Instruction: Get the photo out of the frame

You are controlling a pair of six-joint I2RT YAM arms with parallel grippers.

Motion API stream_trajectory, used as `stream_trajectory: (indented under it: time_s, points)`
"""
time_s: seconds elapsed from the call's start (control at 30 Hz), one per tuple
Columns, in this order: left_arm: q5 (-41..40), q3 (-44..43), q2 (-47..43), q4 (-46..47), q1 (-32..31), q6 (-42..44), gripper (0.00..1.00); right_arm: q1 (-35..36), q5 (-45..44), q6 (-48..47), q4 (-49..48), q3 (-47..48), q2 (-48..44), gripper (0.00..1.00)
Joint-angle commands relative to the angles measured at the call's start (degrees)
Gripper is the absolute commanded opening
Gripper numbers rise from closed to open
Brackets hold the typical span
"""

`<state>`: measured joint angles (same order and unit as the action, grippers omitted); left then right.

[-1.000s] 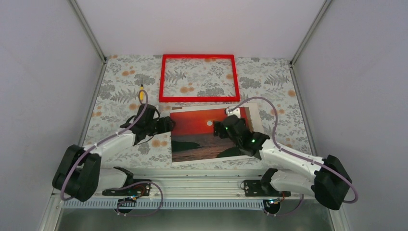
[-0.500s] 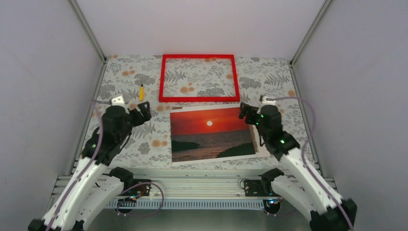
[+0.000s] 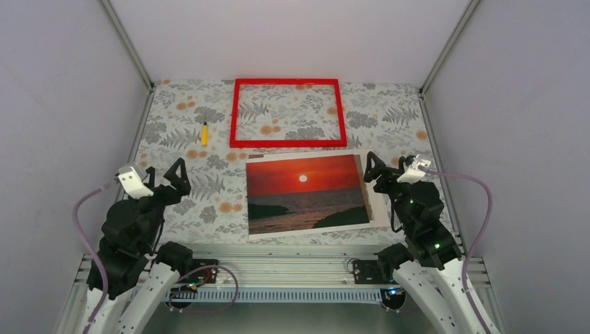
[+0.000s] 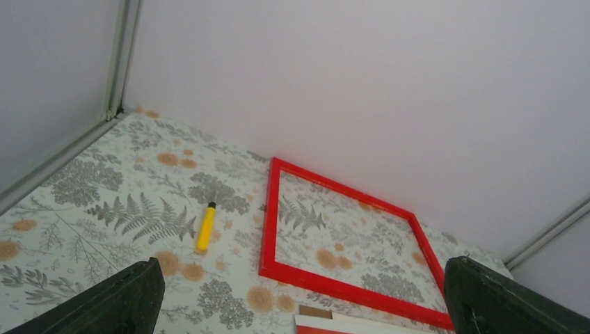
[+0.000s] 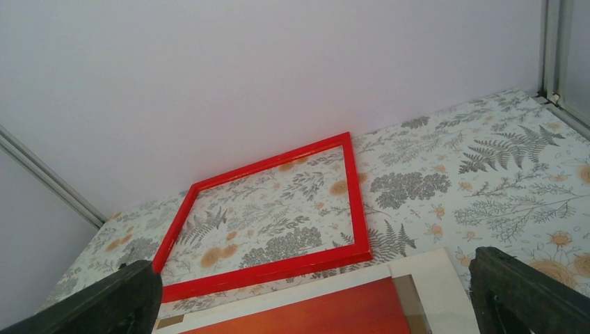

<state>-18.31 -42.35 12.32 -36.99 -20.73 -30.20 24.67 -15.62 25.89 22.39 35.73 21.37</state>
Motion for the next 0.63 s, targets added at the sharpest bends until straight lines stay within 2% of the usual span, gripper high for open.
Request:
stream_trajectory:
  time_s: [0.0, 0.27, 0.6]
  points:
    - [-3.20, 0.96, -4.62, 0.78, 0.17, 0.96, 1.00, -0.07, -0.48, -0.14, 0.37, -1.46, -0.37, 1.00]
    - [-7.69, -0.01, -6.05, -2.91, 0.17, -0.50, 1.00, -0.06, 0.09, -0.64, 0.28, -1.63, -0.66, 1.00]
    - [-7.17, 0.07, -5.46, -2.58, 0.17, -0.39, 1.00, -0.06, 0.96, -1.36, -0.11, -1.71, -1.68, 1.00]
